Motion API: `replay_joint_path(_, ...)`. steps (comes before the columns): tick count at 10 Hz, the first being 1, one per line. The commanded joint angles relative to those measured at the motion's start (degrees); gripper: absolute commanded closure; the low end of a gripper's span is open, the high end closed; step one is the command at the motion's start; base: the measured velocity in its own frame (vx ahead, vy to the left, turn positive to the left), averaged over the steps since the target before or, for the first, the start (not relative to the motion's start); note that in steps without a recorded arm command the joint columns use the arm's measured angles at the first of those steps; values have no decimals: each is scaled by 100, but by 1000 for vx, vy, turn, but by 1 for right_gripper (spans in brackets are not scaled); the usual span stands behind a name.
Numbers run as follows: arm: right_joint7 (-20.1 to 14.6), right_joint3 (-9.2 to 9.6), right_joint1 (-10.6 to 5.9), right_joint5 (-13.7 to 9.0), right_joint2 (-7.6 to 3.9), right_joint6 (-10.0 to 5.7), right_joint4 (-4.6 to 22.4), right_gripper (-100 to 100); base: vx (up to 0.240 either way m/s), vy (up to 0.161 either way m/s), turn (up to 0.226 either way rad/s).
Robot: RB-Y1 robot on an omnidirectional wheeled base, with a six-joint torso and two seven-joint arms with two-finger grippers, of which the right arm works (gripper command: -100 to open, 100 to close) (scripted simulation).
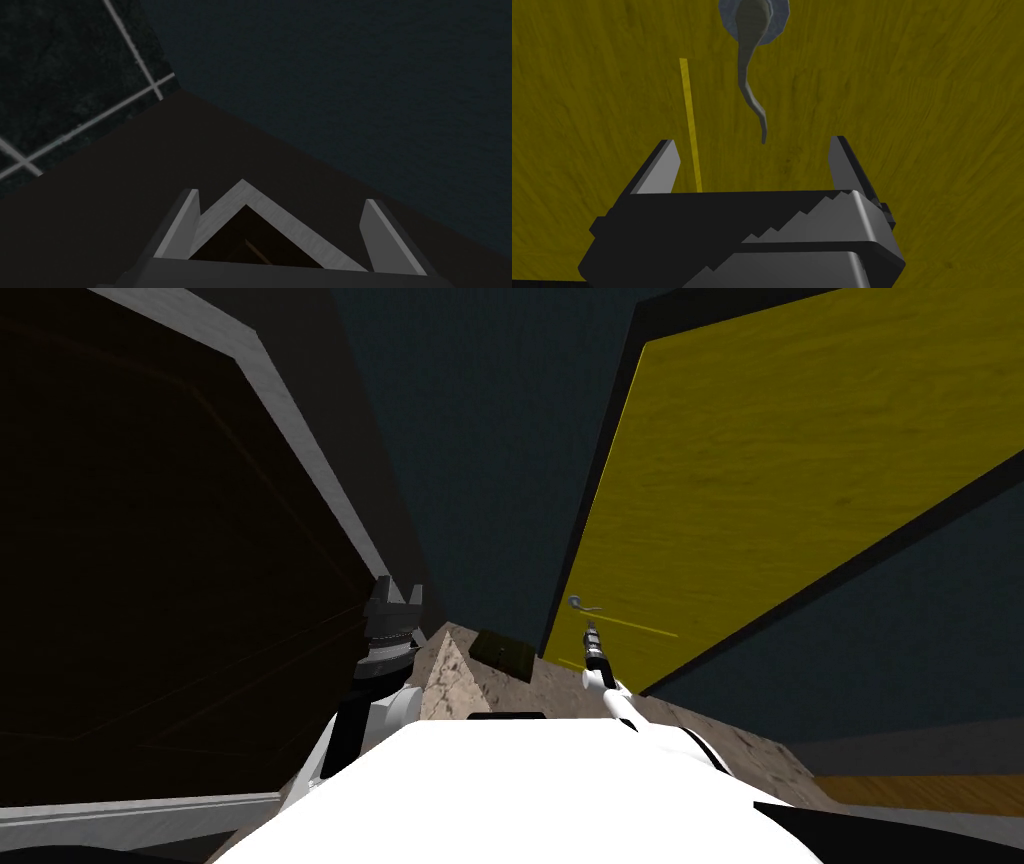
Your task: Pull the door open
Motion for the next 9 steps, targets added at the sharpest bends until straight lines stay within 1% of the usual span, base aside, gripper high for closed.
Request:
replay_joint_path(1,83,-170,-85,-5,8,-71,157,-100,-170,-51,142)
replay_joint_path(4,251,-500,-184,-19,33,-132,319,-100,-111,-29,177)
replay_joint_path(5,251,-500,-184,-19,33,-132,319,-100,-58,-37,38)
replay_joint_path(6,271,-539,-195,-21,36,-139,338,-100,-27,-16,9)
replay_joint_path(7,350,-695,-242,-27,48,-167,415,-100,-46,-26,159)
replay_joint_path(8,390,-774,-266,-30,54,-182,454,-100,-56,-41,199)
replay_joint_path(9,450,-892,-301,-35,63,-203,512,-100,-61,-48,176)
